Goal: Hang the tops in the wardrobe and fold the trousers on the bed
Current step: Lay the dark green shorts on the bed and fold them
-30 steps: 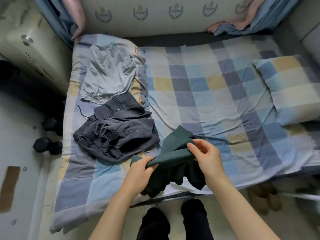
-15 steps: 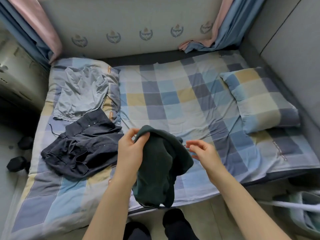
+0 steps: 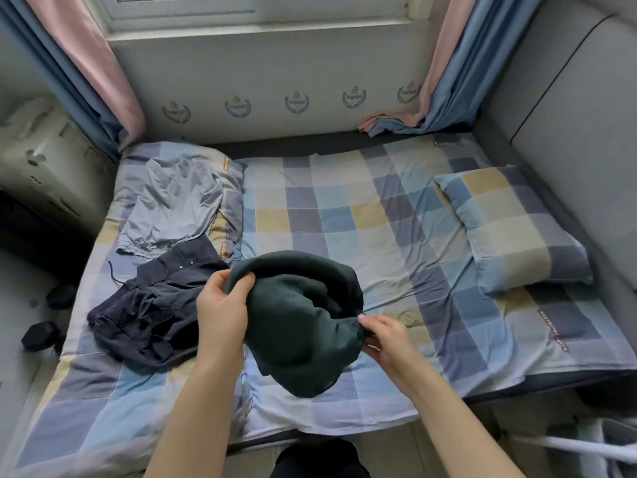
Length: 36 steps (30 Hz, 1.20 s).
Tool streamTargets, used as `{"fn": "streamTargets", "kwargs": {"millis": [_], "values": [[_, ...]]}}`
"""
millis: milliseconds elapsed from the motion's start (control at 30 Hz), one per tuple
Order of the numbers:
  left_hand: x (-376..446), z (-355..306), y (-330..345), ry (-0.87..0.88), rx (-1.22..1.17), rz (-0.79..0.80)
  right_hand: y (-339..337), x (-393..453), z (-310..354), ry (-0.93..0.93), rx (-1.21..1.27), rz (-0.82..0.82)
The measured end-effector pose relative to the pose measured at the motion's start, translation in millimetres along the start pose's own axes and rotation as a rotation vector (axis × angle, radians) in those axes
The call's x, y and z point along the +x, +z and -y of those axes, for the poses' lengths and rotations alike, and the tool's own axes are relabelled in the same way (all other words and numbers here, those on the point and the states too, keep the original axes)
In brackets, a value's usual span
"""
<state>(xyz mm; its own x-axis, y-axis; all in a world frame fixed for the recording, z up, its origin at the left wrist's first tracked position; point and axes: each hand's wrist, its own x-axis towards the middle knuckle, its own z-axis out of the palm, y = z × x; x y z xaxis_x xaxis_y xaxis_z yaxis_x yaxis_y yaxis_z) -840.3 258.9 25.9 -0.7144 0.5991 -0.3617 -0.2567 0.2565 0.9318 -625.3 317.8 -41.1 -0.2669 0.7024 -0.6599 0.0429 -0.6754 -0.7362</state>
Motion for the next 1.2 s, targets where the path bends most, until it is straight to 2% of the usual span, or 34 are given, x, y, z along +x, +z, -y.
{"fn": "streamTargets", "kwargs": {"millis": [100,200,267,367,400,467,567,700,800,933,1000,1100,1167,1200], "values": [[15,11,-26,0.007,0.187,-0.016,2,-1,40,-0.188,0.028,-0.119],[30,28,-46,0.01,0.485,0.022,7,-2,83,-0.361,-0.089,-0.108],[38,36,-56,-0.027,0.767,0.146,21,-8,106,-0.433,-0.157,-0.034],[44,39,-59,-0.2,1.124,0.454,42,-20,128,-0.485,-0.286,0.148],[44,36,-56,-0.205,1.237,0.539,48,-25,133,-0.496,-0.368,0.2],[48,30,-46,-0.084,1.333,0.599,57,-33,140,-0.52,-0.538,0.286],[46,10,-25,0.178,1.086,0.586,67,-47,144,-0.538,-0.738,0.37],[33,-14,3,0.543,0.772,0.736,69,-58,146,-0.601,-0.907,0.434],[25,-19,13,0.559,0.673,0.822,61,-61,151,-0.638,-0.94,0.412],[5,-27,18,0.437,0.501,0.908,45,-62,152,-0.712,-0.923,0.322],[-8,-29,26,0.418,0.459,0.887,43,-61,150,-0.788,-0.973,0.263],[-18,-37,28,0.516,0.506,0.825,40,-61,145,-0.872,-1.098,0.179],[-19,-55,18,0.529,0.507,0.897,36,-66,144,-0.823,-1.197,0.21],[-19,-67,10,0.541,0.515,0.945,35,-69,144,-0.76,-1.219,0.276]]}}
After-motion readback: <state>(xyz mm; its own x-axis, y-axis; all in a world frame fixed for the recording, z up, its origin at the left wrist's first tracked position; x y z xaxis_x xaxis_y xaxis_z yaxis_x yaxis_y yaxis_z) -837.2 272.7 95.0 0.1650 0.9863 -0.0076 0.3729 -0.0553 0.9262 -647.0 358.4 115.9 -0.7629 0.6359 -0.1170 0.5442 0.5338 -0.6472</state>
